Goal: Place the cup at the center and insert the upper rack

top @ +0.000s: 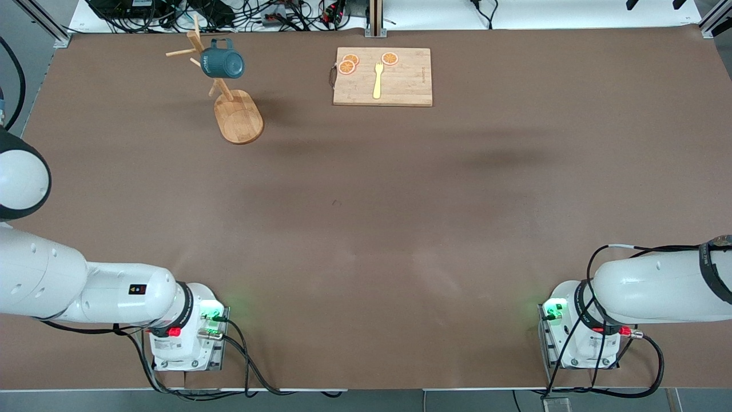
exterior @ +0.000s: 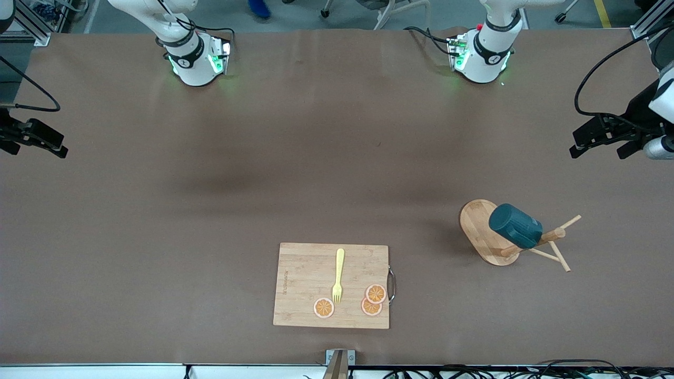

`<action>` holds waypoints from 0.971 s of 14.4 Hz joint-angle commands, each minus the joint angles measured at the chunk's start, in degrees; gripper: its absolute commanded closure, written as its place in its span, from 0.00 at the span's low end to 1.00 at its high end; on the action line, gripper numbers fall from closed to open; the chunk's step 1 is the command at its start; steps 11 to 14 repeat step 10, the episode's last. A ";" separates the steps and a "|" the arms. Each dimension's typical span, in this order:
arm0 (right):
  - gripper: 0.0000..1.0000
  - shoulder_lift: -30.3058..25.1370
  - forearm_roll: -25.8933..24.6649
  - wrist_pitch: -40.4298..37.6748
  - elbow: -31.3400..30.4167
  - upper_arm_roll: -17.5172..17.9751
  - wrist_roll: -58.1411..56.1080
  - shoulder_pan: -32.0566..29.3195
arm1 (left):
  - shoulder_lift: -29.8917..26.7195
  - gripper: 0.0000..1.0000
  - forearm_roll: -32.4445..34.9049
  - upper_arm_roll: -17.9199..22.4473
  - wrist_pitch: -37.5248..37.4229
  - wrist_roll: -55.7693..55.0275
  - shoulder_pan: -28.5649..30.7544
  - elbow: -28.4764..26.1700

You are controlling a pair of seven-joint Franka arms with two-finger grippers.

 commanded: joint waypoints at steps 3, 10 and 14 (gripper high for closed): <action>0.00 -1.40 0.67 -0.04 -1.31 0.28 -0.36 -0.53 | -0.64 0.00 0.11 0.13 0.00 1.28 -0.16 -0.12; 0.00 -1.40 0.67 -0.04 -1.31 0.28 -0.36 -0.53 | -0.90 0.00 0.11 0.13 -0.26 1.19 -0.16 -0.12; 0.00 -1.40 0.67 -0.04 -1.31 0.28 -0.36 -0.53 | -0.90 0.00 0.11 0.13 -0.26 1.19 -0.16 -0.12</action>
